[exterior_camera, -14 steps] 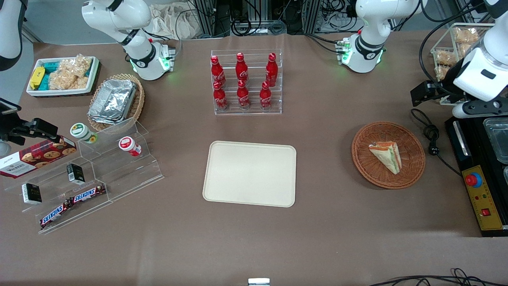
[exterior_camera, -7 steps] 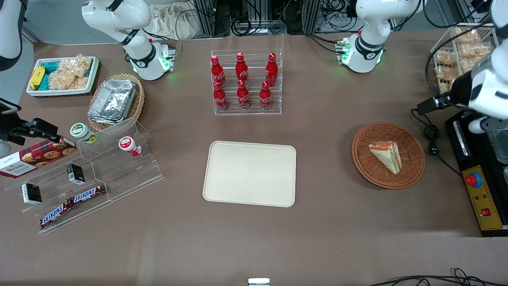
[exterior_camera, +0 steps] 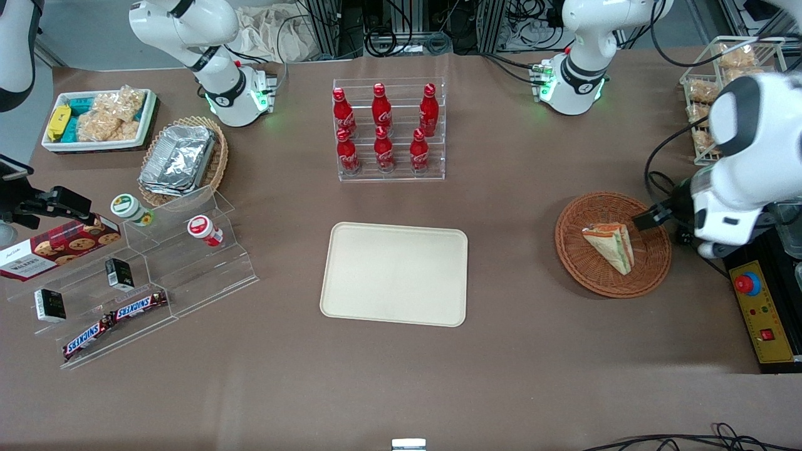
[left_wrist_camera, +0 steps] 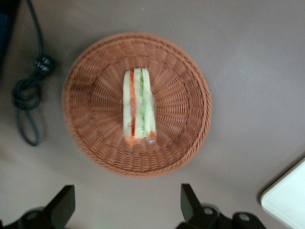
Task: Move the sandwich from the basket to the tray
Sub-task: 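Lower the left gripper and close it on the wrapped sandwich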
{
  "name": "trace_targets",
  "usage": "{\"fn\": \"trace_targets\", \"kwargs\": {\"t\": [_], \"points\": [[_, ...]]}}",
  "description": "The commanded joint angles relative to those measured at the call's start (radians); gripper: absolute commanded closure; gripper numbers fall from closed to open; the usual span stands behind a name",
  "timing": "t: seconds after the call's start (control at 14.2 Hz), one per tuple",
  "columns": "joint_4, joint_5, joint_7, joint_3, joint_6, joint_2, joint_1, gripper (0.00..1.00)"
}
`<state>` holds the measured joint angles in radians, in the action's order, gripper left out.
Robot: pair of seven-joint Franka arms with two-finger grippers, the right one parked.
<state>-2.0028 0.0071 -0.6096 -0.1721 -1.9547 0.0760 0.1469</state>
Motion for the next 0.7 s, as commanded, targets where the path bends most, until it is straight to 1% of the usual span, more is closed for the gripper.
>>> {"fn": "trace_targets", "kwargs": {"t": [0.0,0.07,0.21,0.49,0.56,0.63], "points": [[-0.199,0.001,-0.096,-0.003,-0.249,-0.009,0.003,0.01],[-0.218,0.002,-0.125,-0.003,-0.304,0.026,0.017,0.01],[-0.215,0.010,-0.168,-0.003,-0.361,0.089,0.025,0.01],[-0.221,0.011,-0.176,0.009,-0.423,0.149,0.034,0.01],[-0.221,0.011,-0.176,0.014,-0.435,0.162,0.033,0.04],[-0.220,0.011,-0.176,0.014,-0.437,0.174,0.033,0.15]]}}
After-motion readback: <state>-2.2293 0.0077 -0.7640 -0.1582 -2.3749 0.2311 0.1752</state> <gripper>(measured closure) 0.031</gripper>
